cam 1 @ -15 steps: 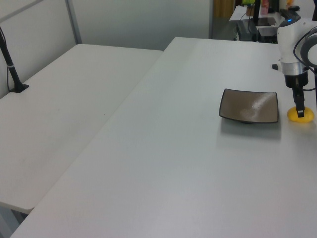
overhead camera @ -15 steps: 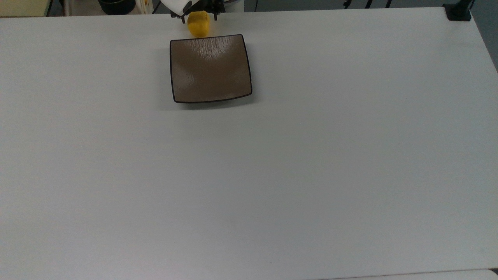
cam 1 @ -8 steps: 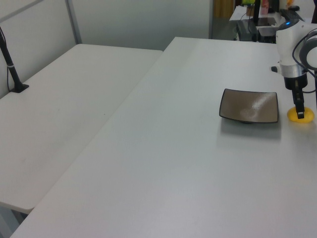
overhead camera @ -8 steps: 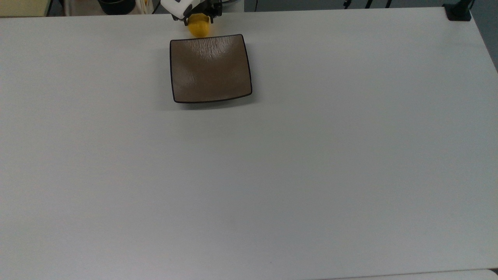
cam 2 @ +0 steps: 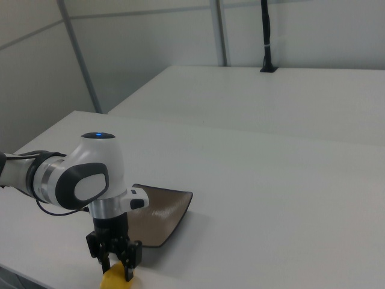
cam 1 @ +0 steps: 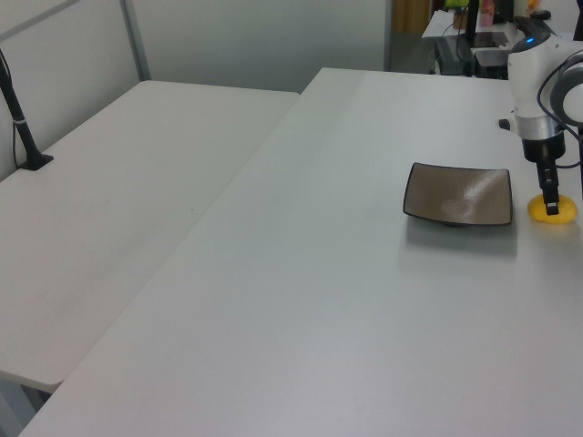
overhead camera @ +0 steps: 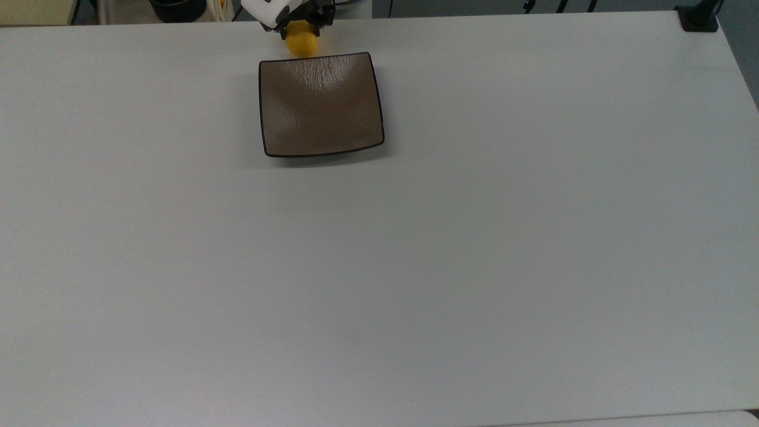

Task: Put potatoes on a ceramic plate
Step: 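Lift the potato and carry it over the brown plate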

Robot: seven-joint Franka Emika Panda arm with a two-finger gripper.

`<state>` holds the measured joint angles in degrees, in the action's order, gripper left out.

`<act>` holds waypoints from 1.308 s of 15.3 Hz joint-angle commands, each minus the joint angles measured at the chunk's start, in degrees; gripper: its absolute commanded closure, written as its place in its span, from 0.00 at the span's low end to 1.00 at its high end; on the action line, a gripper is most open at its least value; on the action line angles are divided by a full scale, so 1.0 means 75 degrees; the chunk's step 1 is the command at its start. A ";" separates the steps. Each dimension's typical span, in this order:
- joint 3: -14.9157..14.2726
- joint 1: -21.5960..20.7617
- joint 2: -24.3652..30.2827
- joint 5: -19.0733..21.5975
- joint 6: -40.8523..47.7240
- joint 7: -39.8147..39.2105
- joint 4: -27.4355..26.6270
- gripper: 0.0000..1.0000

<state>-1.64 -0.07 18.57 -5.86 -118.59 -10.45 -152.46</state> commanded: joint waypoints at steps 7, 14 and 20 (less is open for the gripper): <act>-0.1329 -0.1210 0.0560 0.0101 0.1153 -0.0049 0.1400 0.50; -0.1329 -0.1222 -0.0389 0.0687 0.1047 0.0056 0.2666 0.50; -0.1317 -0.1327 -0.1210 0.0922 0.0697 0.0278 0.3148 0.49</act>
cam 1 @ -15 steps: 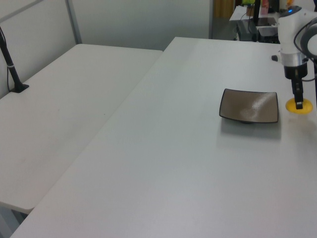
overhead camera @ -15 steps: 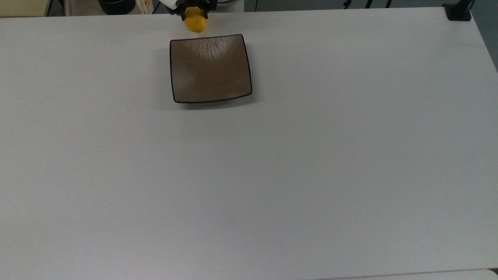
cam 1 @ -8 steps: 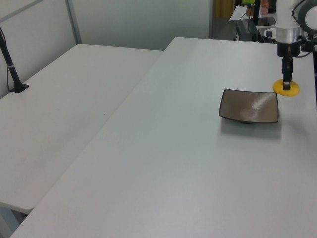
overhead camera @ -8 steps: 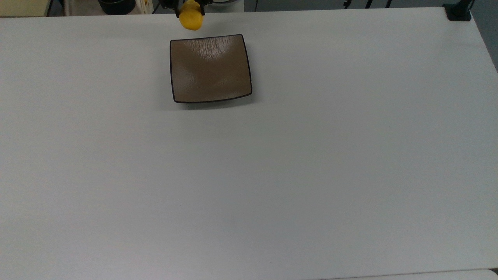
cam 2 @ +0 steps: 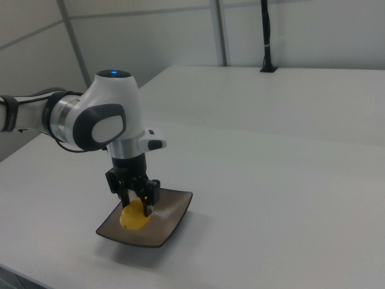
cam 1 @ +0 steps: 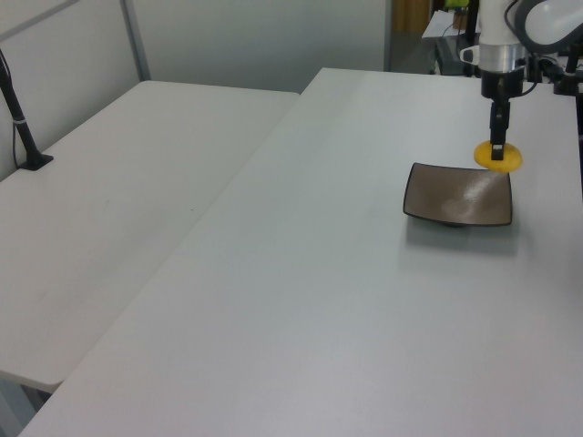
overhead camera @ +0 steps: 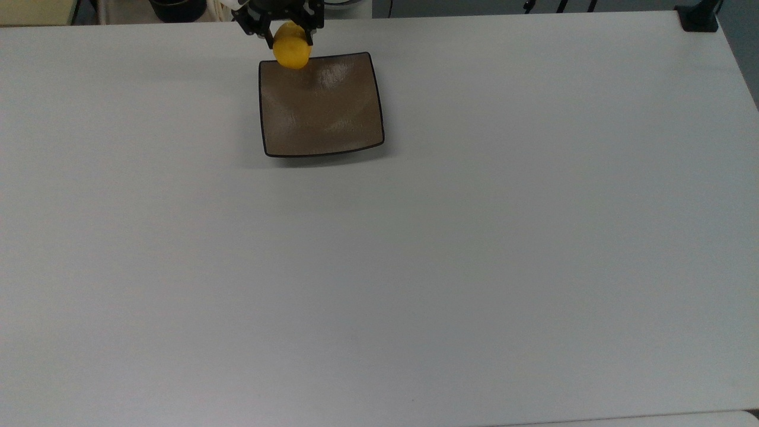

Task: Put potatoes on a ceramic plate

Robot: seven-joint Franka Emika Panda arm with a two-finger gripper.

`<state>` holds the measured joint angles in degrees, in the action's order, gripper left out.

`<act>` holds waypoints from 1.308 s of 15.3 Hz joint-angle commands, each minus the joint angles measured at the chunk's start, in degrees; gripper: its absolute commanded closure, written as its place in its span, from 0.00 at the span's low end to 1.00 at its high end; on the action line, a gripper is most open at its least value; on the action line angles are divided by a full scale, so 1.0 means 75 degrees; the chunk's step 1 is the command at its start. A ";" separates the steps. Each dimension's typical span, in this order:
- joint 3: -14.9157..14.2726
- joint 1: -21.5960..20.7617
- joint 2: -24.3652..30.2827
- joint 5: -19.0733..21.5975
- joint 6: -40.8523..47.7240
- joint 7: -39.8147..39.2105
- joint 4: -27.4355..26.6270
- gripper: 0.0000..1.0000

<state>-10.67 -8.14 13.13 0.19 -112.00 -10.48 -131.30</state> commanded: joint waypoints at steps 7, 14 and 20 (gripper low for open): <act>-0.0101 -0.0263 -0.0861 0.0127 -0.0289 0.0519 0.0620 0.00; -0.0101 -0.0228 -0.0790 0.0185 0.0060 0.0589 0.1064 0.00; -0.0112 -0.0216 -0.1293 0.0678 0.1058 0.0939 0.2927 0.00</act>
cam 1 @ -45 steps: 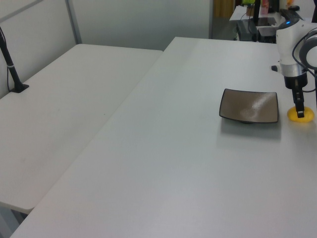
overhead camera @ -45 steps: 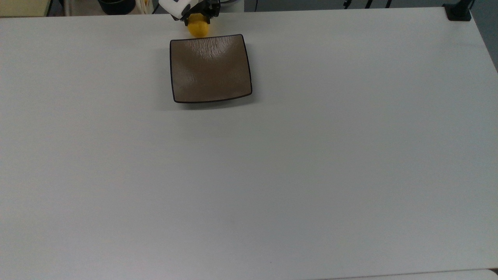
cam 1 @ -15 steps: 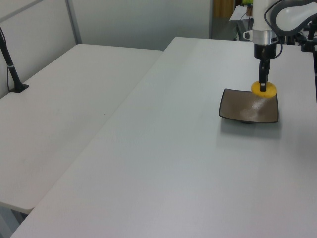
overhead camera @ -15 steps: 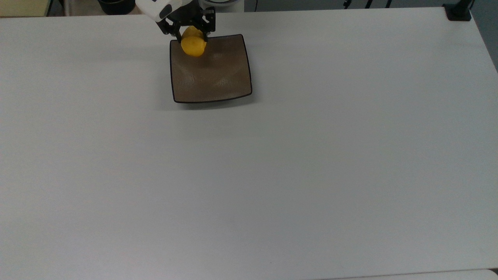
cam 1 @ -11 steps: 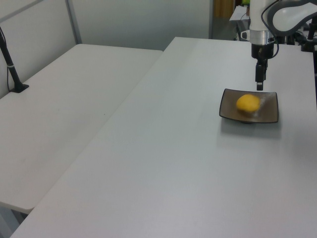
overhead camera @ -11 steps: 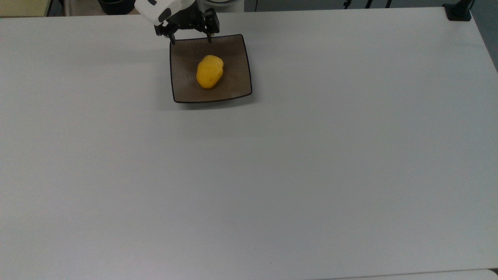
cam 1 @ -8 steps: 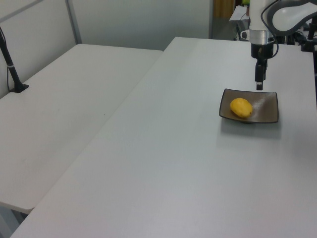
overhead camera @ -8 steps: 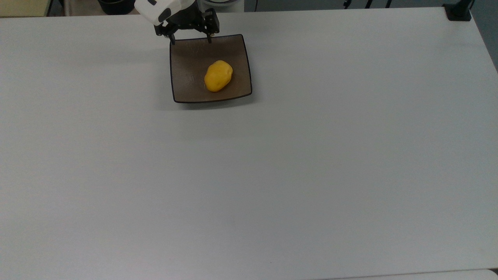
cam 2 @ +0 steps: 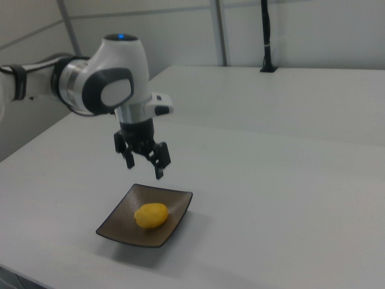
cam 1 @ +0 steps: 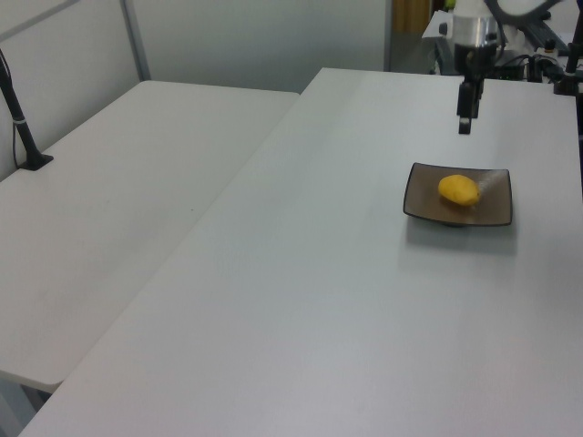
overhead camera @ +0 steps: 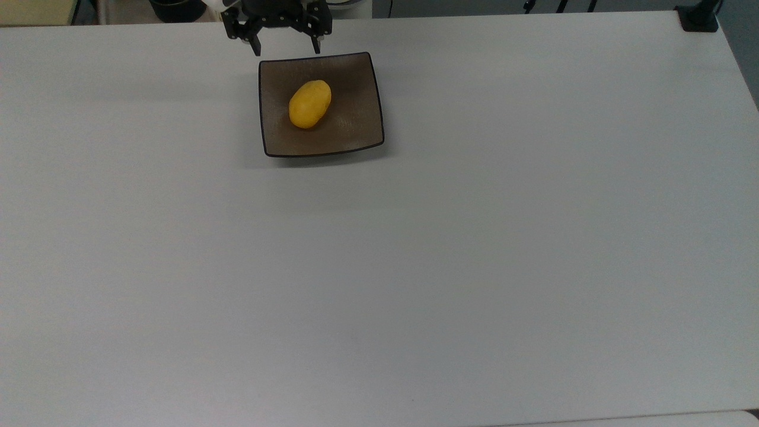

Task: Put potatoes on a ceramic plate

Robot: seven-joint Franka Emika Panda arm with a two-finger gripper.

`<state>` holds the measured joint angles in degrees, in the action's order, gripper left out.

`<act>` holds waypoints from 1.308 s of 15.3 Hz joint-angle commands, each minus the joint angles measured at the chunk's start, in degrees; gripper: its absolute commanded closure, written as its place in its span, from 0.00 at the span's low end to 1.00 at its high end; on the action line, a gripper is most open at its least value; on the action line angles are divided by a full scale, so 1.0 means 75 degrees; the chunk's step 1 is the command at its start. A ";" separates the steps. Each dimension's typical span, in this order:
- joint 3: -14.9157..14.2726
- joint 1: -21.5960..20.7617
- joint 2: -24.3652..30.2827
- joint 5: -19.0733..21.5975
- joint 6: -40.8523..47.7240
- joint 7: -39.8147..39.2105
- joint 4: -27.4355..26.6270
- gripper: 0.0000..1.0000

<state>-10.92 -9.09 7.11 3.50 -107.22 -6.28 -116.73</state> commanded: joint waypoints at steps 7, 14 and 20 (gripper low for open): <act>0.0130 -0.0113 -0.0983 0.0261 0.0316 0.1024 0.1994 0.00; 0.1010 0.0332 -0.0971 0.0202 0.0304 0.1013 0.1947 0.00; 0.1443 0.0461 -0.0936 -0.0031 0.0234 0.1281 0.1725 0.00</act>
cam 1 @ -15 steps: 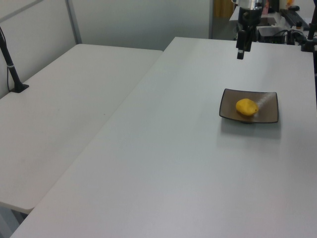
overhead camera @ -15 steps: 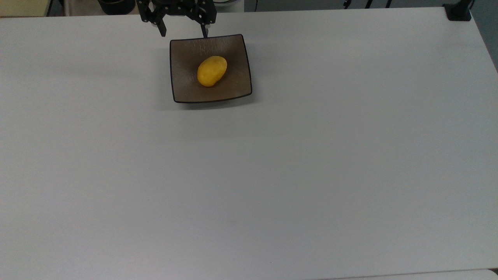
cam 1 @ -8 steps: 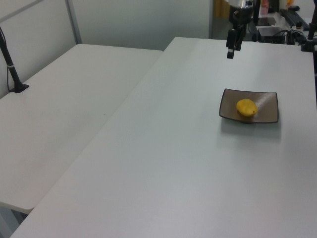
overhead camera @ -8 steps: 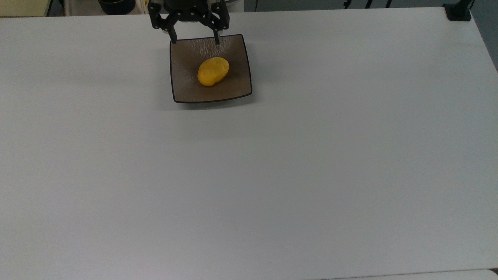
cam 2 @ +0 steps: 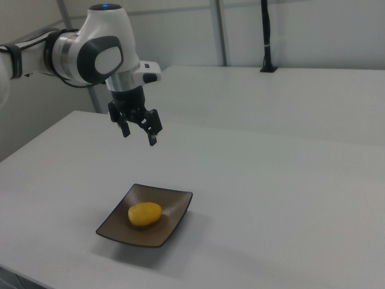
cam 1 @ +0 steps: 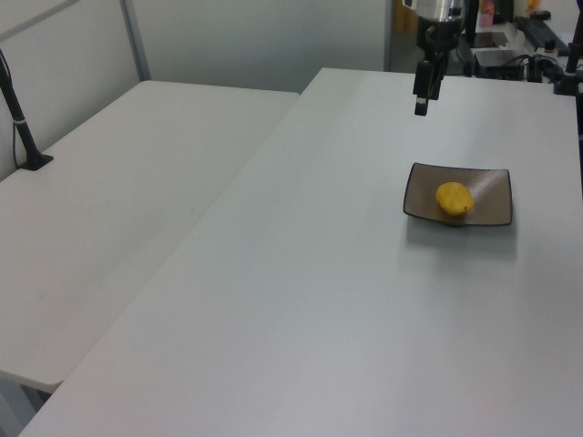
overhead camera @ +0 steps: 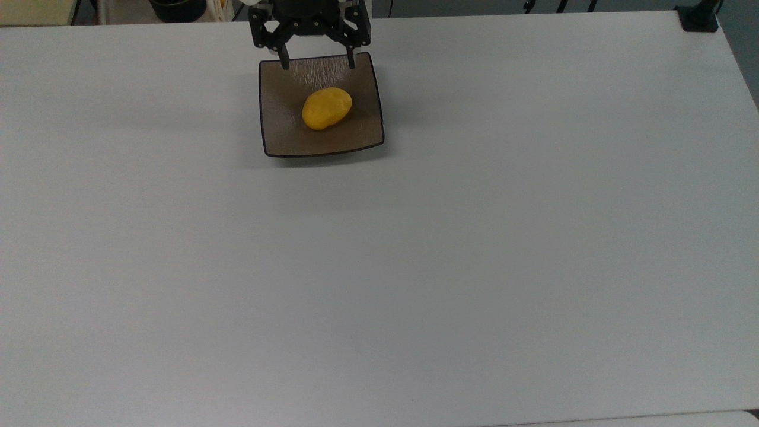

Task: Put potatoes on a ceramic plate

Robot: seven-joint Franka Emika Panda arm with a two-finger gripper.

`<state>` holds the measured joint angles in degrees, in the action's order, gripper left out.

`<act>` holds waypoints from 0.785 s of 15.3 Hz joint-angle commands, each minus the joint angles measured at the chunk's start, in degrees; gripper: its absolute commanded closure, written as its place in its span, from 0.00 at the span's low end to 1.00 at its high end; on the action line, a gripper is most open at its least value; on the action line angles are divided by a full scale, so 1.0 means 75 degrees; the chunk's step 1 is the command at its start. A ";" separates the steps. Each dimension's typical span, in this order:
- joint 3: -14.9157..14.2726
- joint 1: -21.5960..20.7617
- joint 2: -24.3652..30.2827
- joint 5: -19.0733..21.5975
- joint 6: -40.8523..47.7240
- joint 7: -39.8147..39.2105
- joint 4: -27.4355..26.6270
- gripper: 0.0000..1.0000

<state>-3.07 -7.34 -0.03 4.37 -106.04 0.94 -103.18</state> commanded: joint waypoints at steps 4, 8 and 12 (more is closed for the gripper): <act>0.0527 0.0194 0.0063 -0.0524 -0.0439 0.0788 -0.0480 0.00; 0.0527 0.0182 0.0145 -0.0536 -0.0615 0.0777 -0.0750 0.00; 0.0527 0.0182 0.0145 -0.0536 -0.0616 0.0777 -0.0773 0.00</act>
<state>0.27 -6.28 -0.31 1.19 -109.24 5.54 -107.26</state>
